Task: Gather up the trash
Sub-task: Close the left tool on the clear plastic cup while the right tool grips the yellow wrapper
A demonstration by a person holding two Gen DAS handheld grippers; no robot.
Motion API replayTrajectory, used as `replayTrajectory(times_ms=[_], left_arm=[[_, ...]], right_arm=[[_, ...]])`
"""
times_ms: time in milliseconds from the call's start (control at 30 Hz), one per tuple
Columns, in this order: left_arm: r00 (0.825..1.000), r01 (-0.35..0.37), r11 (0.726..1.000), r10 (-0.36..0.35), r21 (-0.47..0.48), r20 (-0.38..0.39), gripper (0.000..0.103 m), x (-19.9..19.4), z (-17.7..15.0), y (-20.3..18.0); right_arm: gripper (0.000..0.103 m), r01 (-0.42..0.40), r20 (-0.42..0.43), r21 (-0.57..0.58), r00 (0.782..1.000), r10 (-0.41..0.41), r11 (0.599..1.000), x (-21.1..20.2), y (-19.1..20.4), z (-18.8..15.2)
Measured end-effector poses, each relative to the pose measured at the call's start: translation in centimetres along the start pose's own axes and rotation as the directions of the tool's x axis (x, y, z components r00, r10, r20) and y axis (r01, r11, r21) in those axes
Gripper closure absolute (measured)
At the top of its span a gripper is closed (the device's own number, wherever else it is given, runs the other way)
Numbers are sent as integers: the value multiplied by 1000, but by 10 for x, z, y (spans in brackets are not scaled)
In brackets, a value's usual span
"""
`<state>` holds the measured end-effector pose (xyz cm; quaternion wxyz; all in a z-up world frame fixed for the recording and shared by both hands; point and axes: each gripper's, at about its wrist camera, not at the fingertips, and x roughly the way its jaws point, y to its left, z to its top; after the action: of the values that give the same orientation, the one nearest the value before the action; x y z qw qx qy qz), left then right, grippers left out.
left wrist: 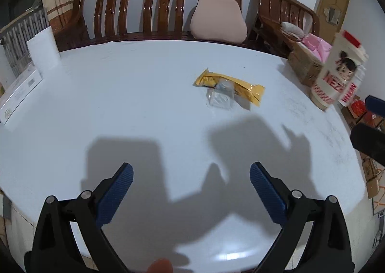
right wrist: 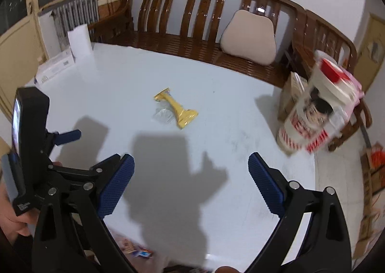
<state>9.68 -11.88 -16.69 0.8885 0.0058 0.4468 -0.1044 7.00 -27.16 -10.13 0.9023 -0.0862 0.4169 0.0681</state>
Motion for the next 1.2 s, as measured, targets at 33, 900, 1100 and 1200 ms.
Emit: replayTrajectory(times_ms=[33,900,1100,1200], left_arm=[[1000,-5,1000,5,0,-2,8,8,7,-1],[1000,-3,992,5,126,-17,20,96,66,-13],[1000,15,989,-12,146,-21,20,94,67,-12],[1000,3,991,0,131,-22,20,96,69,-8]], right_arm=[[10,-1,-3,-17,1000,1,1000,9,-2,4],[21,-212,-154,-287,973,173,934,136,-4,64],[21,-242,-153,-315,967,203,918,138,-3,68],[22,-254,-171,-327,963,207,910,145,0,70]])
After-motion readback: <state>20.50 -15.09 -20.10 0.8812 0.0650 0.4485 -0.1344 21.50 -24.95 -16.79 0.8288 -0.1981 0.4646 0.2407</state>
